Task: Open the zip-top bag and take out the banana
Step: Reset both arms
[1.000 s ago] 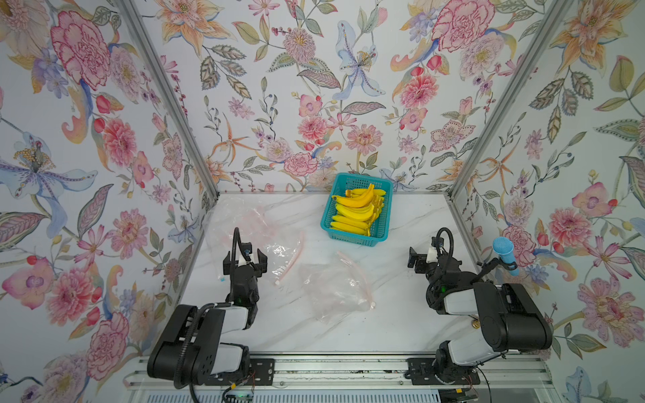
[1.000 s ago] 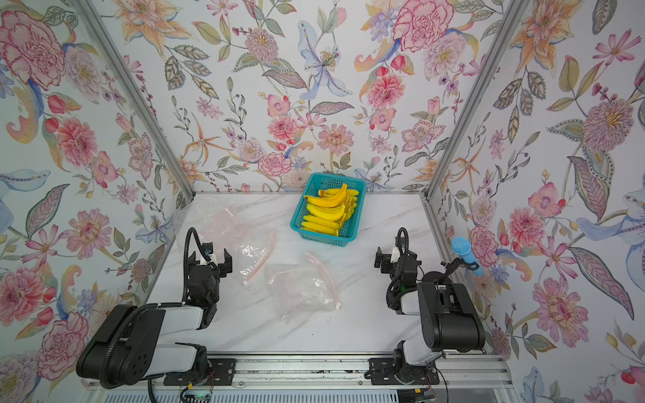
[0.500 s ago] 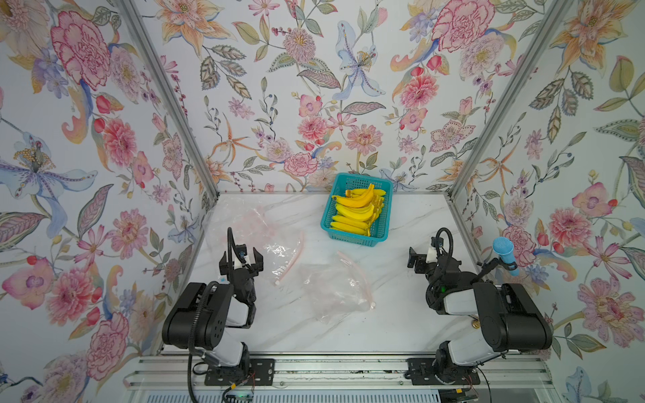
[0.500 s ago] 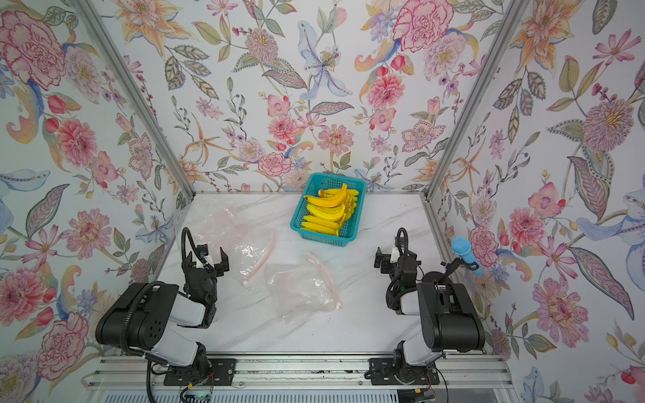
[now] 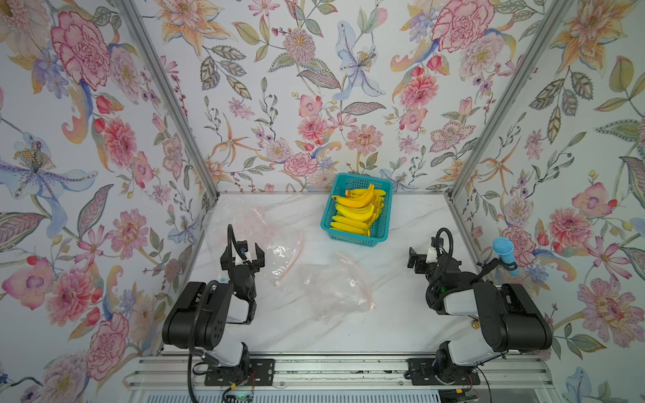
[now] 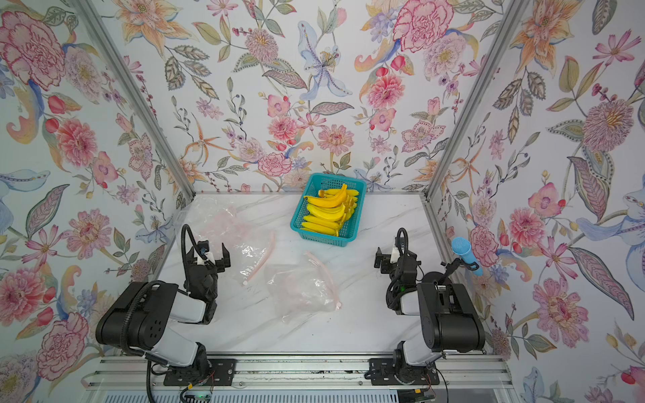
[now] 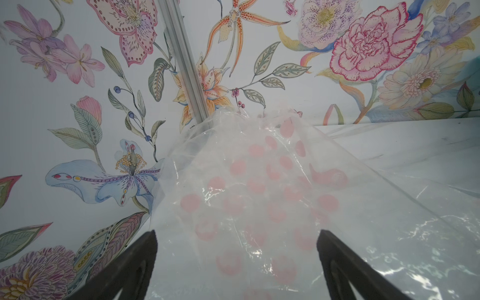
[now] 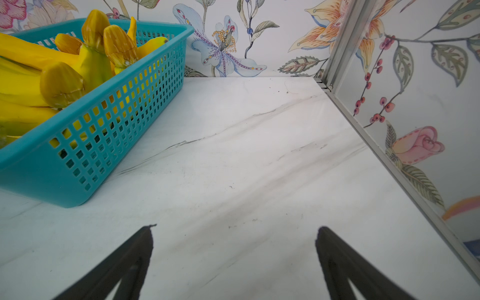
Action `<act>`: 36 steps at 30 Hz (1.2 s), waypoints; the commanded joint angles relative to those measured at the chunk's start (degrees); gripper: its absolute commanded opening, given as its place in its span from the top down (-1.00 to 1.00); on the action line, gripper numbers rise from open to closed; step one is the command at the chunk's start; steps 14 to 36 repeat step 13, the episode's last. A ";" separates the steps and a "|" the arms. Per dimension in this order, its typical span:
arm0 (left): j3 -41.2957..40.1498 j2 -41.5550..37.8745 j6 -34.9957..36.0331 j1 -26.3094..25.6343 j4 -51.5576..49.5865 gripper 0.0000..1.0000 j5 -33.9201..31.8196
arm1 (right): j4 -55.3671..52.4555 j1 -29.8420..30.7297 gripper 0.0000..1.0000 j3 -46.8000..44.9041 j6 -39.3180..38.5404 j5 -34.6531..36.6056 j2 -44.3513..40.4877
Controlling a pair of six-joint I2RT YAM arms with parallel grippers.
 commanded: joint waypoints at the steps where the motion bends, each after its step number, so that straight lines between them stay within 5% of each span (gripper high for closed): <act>1: 0.74 0.20 0.73 0.14 0.43 -0.98 1.25 | 2.37 0.32 -1.00 0.48 -0.81 0.54 0.34; 36: 0.73 0.11 0.73 0.12 0.12 -0.98 1.30 | 2.36 0.32 -1.00 0.50 -0.79 0.57 0.35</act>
